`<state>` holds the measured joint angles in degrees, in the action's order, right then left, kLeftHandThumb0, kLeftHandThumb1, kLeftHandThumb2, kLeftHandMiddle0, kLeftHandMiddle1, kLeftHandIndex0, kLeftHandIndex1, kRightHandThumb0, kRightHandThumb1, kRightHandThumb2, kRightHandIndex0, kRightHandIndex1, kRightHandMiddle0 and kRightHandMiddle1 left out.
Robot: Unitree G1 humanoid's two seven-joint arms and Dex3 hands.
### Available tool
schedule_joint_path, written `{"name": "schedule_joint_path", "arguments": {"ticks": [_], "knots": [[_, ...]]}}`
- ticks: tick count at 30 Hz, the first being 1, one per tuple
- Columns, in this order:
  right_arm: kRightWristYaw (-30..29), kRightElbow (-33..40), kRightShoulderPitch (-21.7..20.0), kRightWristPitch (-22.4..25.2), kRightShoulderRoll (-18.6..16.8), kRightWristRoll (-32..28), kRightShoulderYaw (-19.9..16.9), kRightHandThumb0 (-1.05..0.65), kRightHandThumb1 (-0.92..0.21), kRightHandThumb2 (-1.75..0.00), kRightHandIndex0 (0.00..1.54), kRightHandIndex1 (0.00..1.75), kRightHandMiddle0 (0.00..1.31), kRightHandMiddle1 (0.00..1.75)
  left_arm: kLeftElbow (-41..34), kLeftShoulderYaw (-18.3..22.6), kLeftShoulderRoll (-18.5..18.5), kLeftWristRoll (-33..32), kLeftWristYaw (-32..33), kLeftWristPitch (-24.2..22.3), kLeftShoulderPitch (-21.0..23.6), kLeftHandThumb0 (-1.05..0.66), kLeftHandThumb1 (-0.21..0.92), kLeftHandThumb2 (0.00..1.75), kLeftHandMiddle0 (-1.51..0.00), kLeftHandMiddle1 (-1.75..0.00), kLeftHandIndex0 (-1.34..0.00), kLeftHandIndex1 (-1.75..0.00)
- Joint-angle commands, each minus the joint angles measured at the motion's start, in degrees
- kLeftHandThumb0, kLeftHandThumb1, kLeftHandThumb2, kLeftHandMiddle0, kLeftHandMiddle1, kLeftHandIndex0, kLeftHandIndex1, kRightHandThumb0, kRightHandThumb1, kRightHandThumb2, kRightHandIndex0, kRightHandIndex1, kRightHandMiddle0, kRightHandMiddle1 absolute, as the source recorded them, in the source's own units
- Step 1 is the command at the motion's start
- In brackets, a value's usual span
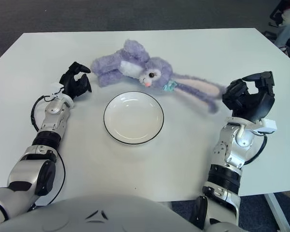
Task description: Put the doll into the plate.
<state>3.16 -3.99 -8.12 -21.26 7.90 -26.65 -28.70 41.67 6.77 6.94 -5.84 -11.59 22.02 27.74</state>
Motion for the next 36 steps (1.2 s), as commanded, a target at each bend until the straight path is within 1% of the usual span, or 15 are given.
{"name": "schedule_joint_path", "arguments": {"ticks": [1,4,8,10,13,14,15,16,19,22,28,36], "knots": [[4.8,-1.82,1.88,2.22,-1.41,-3.99,1.33,-0.53,-0.2,-1.46,1.13,1.75,0.71,1.75,2.31,-0.61,-1.02,0.67,0.43,-1.85,-3.53,-0.38,0.68,0.85,-0.97,-1.75,-0.34,-1.75],[6.81,-2.3,2.76,4.89,0.28,-3.77,2.26,-0.52,-0.21,-1.44,1.14,1.75,0.69,1.75,2.17,-0.66,-1.0,0.68,0.49,-2.0,-3.57,-0.38,0.68,0.86,-0.97,-1.75,-0.34,-1.75],[8.37,-1.75,3.94,8.18,2.52,-2.36,3.36,-0.5,-0.27,-1.37,1.12,1.75,0.65,1.75,1.99,-0.72,-0.98,0.78,0.69,-2.21,-3.62,-0.38,0.68,0.86,-0.98,-1.75,-0.34,-1.75],[11.41,-1.34,4.41,11.04,3.49,-4.76,3.75,-0.48,-0.3,-1.33,1.12,1.75,0.62,1.75,1.83,-0.82,-1.0,0.92,0.86,-2.27,-3.71,-0.38,0.68,0.86,-0.98,-1.75,-0.34,-1.75],[15.53,-0.95,4.52,15.58,4.03,-9.69,3.4,-0.47,-0.34,-1.28,1.11,1.75,0.59,1.75,1.59,-0.95,-1.06,1.04,1.04,-2.26,-3.85,-0.38,0.68,0.86,-0.98,-1.75,-0.34,-1.75],[16.28,-0.84,4.53,16.58,4.15,-10.54,3.22,-0.47,-0.35,-1.27,1.11,1.75,0.58,1.75,1.53,-0.98,-1.07,1.05,1.06,-2.26,-3.88,-0.38,0.68,0.86,-0.98,-1.75,-0.34,-1.75],[16.39,-0.89,4.59,16.86,4.36,-10.01,3.26,-0.46,-0.36,-1.26,1.11,1.75,0.57,1.75,1.47,-0.99,-1.08,1.01,1.02,-2.28,-3.91,-0.38,0.68,0.86,-0.97,-1.75,-0.34,-1.75],[16.46,-0.92,4.62,17.09,4.53,-9.59,3.26,-0.46,-0.37,-1.24,1.1,1.75,0.56,1.75,1.42,-1.0,-1.11,1.01,1.01,-2.31,-3.92,-0.38,0.68,0.85,-0.97,-1.75,-0.34,-1.75],[14.99,-1.61,4.81,15.51,5.25,-4.46,3.95,-0.45,-0.4,-1.21,1.09,1.75,0.54,1.75,1.26,-1.0,-1.12,0.92,0.9,-2.59,-3.94,-0.38,0.68,0.85,-0.98,-1.75,-0.34,-1.75],[14.43,-2.05,4.82,14.62,5.49,-1.79,4.14,-0.45,-0.41,-1.2,1.09,1.75,0.54,1.75,1.13,-1.0,-1.18,0.9,0.91,-2.74,-3.98,-0.38,0.68,0.85,-0.98,-1.75,-0.34,-1.75],[14.55,-2.35,4.59,14.1,5.13,-0.1,3.71,-0.44,-0.43,-1.17,1.09,1.75,0.52,1.75,0.84,-1.04,-1.31,0.96,1.1,-2.84,-4.08,-0.38,0.69,0.84,-0.99,-1.75,-0.33,-1.75],[14.47,-4.02,3.82,11.04,4.64,2.18,3.93,-0.44,-0.44,-1.16,1.08,1.75,0.51,1.75,0.63,-1.14,-1.33,1.26,1.76,-3.59,-3.99,-0.38,0.69,0.84,-0.96,-1.75,-0.33,-1.75]]}}
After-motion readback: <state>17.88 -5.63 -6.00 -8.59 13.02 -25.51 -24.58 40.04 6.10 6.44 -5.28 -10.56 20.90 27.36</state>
